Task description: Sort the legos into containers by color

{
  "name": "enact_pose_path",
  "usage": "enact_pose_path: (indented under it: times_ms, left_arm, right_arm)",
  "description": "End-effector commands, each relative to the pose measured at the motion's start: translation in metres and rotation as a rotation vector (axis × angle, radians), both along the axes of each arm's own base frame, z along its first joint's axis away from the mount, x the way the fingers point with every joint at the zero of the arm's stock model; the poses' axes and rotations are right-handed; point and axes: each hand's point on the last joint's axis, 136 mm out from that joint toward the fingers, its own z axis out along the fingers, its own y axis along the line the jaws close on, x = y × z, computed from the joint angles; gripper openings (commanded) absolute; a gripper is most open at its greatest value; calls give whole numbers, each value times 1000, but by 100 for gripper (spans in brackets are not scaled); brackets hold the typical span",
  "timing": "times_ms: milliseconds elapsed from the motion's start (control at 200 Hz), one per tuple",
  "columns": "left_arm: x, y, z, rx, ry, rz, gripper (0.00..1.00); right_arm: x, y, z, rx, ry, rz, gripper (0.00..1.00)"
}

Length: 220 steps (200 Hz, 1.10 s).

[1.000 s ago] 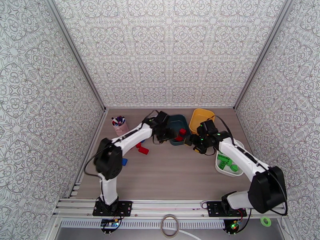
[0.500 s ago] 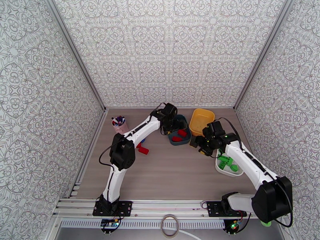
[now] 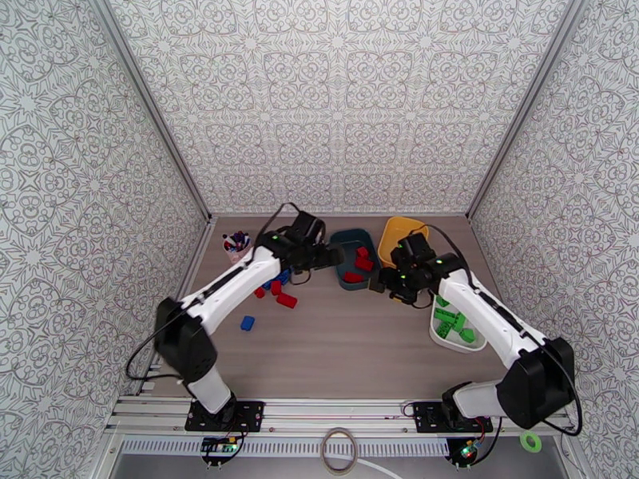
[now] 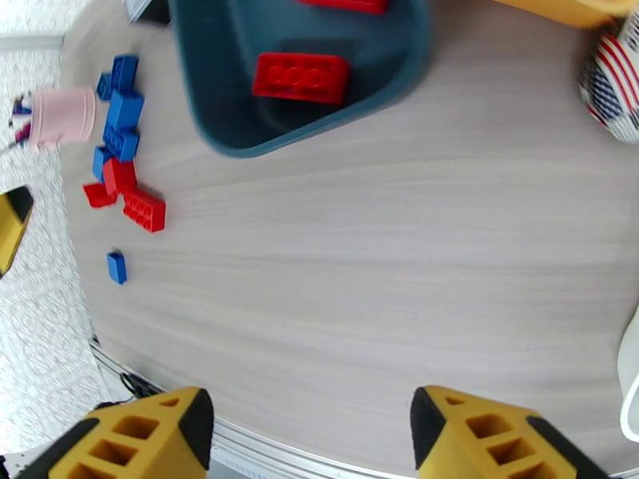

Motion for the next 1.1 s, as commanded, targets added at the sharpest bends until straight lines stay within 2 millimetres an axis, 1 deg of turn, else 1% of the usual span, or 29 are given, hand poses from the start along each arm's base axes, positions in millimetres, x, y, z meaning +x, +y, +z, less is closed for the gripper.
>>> enact_pose_path:
  times_ms: [0, 120, 210, 280, 405, 555, 630, 865, 1095]
  left_arm:
    - [-11, 46, -27, 77, 67, 147, 98]
    - [-30, 78, -48, 110, 133, 250, 89]
    - [-41, 93, -64, 122, 180, 320, 88]
    - [-47, 99, -78, 127, 219, 363, 87]
    - [-51, 101, -103, 125, 281, 421, 83]
    - [-45, 100, -129, 113, 340, 488, 76]
    - [-39, 99, -138, 98, 354, 517, 75]
    - [-22, 98, -155, 102, 387, 578, 73]
    - [-18, 100, -177, 105, 440, 615, 71]
  right_arm:
    - [4, 13, 4, -71, -29, 55, 70]
    - [3, 36, 2, -111, -33, 125, 70]
    - [3, 51, 1, -146, -37, 171, 70]
    - [3, 60, 2, -177, -45, 205, 70]
    - [4, 69, 5, -225, -61, 246, 70]
    - [2, 67, 6, -243, -66, 252, 70]
    - [0, 64, 5, -249, -67, 254, 70]
    - [-6, 56, 1, -272, -61, 256, 70]
    - [-5, 56, -2, -274, -59, 260, 70]
